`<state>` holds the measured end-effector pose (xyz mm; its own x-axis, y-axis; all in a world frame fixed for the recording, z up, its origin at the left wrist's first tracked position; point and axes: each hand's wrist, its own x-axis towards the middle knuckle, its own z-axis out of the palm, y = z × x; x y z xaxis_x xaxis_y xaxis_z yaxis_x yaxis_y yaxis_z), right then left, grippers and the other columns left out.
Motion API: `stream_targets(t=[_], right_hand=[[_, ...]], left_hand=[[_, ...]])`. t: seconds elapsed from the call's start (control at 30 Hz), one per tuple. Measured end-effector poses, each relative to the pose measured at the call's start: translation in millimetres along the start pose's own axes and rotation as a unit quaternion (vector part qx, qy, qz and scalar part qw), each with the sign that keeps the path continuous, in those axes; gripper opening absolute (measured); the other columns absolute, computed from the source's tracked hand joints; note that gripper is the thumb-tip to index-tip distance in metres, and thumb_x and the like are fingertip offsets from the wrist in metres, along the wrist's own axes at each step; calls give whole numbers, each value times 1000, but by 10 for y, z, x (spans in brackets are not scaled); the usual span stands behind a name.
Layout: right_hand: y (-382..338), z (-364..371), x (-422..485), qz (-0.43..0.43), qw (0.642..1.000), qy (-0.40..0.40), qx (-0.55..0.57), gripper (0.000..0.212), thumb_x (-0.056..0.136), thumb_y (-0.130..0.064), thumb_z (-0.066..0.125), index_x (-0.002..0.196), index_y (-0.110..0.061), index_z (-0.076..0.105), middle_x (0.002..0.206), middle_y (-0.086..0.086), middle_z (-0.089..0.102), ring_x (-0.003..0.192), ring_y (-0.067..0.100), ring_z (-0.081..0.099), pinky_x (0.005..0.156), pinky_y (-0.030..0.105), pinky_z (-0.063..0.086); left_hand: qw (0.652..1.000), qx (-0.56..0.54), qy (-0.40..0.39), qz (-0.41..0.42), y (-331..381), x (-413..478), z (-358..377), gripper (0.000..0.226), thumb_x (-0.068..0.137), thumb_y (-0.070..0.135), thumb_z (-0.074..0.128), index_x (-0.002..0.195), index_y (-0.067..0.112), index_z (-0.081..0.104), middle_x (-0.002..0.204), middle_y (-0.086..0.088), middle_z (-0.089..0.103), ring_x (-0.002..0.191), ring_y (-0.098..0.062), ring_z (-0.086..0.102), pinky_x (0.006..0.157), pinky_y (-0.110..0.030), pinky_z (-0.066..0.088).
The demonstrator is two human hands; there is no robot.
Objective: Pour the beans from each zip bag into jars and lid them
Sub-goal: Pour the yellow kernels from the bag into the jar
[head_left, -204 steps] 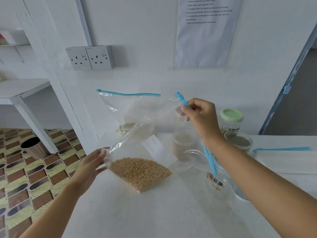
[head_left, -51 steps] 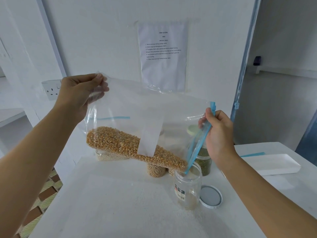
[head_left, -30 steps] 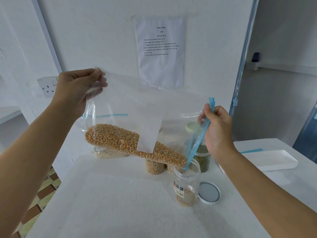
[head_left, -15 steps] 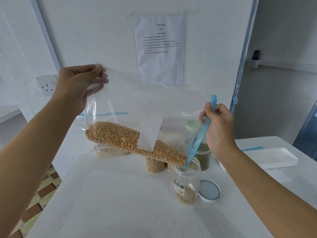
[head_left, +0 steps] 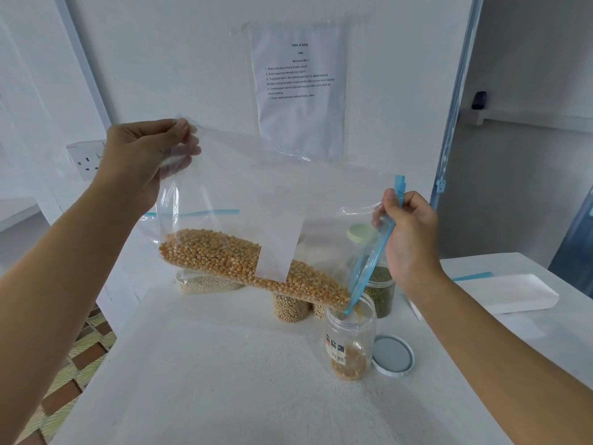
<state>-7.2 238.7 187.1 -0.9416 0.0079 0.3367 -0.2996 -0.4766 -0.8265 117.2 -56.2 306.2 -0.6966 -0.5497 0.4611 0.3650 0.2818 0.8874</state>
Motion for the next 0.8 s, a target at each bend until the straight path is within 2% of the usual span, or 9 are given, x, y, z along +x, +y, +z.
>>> stream_targets(t=[0.23,0.43,0.63,0.8], right_hand=[[24,8,3,-2,1000,2,-6,22,101,-18,62,84,-5,55,63,-3,58,63,13,51,68,28,49],[38,8,7,-6,1000,4,-3,19,101,-17,62,96,0,57,64,-1,56,63,12,51,66,25,49],[25,4,23,-1,1000,4,2,22,100,-17,62,83,-5,55,65,-1,57,64,13,51,67,27,48],[23,2,36,-2,1000,7,8,21,100,-16,62,85,-4,54,62,-3,57,62,11,52,66,27,48]], left_hand=[[1000,5,-4,3,12,-13,-15,20,96,17,70,79,19,80,76,2,73,77,-14,71,84,-29,59],[1000,7,-6,-1,2,4,-27,18,96,17,70,80,19,80,77,2,73,80,-15,72,82,-29,58],[1000,9,-16,1,0,8,-22,25,96,17,70,74,22,82,76,3,74,79,-15,72,80,-28,57],[1000,8,-17,1,3,13,-19,25,96,17,70,74,22,82,76,3,74,80,-15,72,82,-29,58]])
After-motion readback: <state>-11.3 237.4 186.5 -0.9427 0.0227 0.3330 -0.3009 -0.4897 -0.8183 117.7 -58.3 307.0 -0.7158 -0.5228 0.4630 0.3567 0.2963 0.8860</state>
